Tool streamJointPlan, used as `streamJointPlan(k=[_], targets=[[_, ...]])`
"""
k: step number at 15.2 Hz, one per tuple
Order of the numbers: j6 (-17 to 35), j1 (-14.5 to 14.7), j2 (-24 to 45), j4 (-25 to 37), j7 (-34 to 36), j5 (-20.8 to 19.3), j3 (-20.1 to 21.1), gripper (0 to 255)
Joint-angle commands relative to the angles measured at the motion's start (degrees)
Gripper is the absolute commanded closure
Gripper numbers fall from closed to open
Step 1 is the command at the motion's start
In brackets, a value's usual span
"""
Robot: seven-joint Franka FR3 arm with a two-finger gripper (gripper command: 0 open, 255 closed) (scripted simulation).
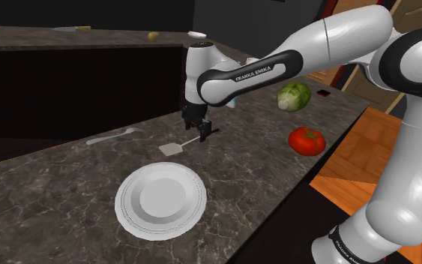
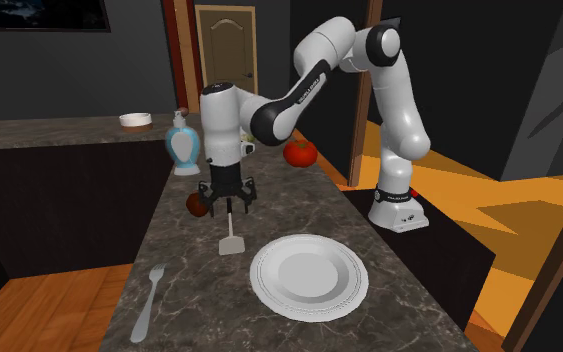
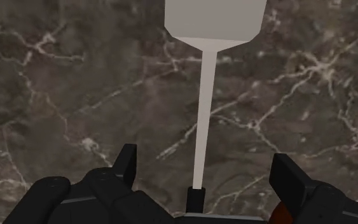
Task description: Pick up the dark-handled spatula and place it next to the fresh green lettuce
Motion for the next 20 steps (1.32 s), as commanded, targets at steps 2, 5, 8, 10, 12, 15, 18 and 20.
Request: streamJointPlan(k=[2,5,8,10,12,15,18,20], targets=[[1.6,0.1,0.9,-0.8,0.5,-0.7,-0.4,0],[1.6,0.1,0.9,-0.8,0.5,-0.7,-0.4,0],[1.6,0.1,0.9,-0.8,0.5,-0.7,-0.4,0],[1.6,0.1,0.9,-0.8,0.5,-0.7,-0.4,255],[1.6,0.1,0.9,-0.8,0.5,-0.7,-0.4,255],[1.6,0.1,0.9,-0.8,0.5,-0.7,-0.4,255],[1.6,0.1,0.9,-0.8,0.5,-0.7,-0.4,255],[1.0,0.0,0.5,-0.6,0.3,-0.4,-0.2,255]])
